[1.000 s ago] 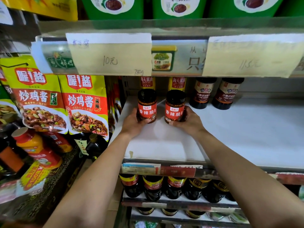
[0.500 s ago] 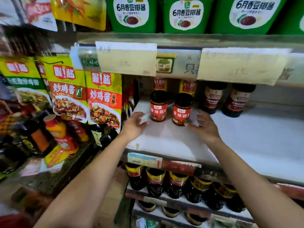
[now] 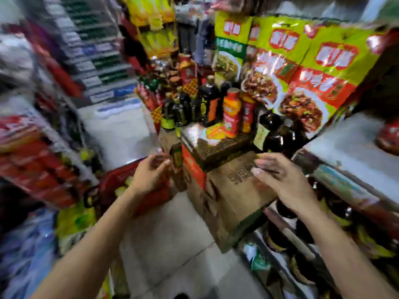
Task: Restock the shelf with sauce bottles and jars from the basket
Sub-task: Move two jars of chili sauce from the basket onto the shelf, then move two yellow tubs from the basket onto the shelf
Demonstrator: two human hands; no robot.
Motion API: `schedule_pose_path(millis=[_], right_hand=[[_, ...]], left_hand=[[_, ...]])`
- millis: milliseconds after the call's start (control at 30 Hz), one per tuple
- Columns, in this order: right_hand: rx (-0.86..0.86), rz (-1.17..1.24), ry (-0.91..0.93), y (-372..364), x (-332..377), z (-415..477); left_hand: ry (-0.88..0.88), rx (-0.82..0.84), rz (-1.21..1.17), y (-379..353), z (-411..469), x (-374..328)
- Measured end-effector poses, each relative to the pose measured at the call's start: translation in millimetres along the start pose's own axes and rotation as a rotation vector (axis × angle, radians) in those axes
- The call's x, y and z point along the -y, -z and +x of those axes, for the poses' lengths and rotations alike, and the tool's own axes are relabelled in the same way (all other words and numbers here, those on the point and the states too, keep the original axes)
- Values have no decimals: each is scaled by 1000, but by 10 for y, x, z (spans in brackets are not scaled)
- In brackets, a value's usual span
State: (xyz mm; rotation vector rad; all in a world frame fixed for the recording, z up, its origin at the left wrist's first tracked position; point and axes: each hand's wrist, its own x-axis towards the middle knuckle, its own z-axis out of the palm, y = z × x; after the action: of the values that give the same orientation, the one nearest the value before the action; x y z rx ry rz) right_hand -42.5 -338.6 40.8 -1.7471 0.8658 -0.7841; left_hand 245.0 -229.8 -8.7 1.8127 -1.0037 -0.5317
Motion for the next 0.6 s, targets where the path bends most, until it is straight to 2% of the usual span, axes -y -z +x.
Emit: schedule_pose_path(millis=[167, 300, 467, 600], right_hand=[[275, -13, -107, -1183, -206, 356], [419, -9, -171, -2060, -310, 644], [500, -29, -232, -2936, -340, 947], [542, -56, -267, -3388, -396, 1231]], left_hand=[[249, -239, -35, 1129, -362, 812], [334, -364, -54, 1830, -570, 1252], [423, -431, -35, 2380, -663, 1619], [496, -400, 1, 2613, -494, 1883]])
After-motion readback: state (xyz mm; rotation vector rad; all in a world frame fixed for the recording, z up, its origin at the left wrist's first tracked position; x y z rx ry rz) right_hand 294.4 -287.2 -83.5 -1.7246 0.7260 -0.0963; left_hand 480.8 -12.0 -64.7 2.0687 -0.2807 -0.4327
